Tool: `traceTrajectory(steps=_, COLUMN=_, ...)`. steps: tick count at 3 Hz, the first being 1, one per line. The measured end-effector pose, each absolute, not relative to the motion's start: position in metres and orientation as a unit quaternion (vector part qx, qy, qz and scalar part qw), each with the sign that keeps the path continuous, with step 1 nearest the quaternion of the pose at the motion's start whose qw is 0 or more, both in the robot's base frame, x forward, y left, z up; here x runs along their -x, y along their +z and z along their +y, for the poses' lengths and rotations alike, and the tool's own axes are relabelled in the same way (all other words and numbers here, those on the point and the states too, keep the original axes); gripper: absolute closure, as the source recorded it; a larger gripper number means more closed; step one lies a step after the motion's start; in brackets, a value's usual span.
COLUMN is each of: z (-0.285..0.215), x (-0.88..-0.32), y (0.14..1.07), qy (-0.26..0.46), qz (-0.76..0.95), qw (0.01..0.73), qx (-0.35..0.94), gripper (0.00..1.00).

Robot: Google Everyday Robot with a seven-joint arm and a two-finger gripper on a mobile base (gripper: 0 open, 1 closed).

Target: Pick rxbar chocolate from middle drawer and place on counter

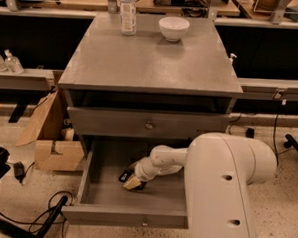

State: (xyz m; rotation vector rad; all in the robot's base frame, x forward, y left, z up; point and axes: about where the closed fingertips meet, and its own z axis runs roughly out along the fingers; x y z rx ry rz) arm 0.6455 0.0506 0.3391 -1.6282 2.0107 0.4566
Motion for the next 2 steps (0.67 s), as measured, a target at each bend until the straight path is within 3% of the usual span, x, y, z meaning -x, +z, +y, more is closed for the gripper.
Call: traceTrajectory(steps=2, z=0.0506, x=-0.6455, y=0.3451, qy=0.168, qz=0.74, qw=0.254, qx=0.599, gripper=1.0)
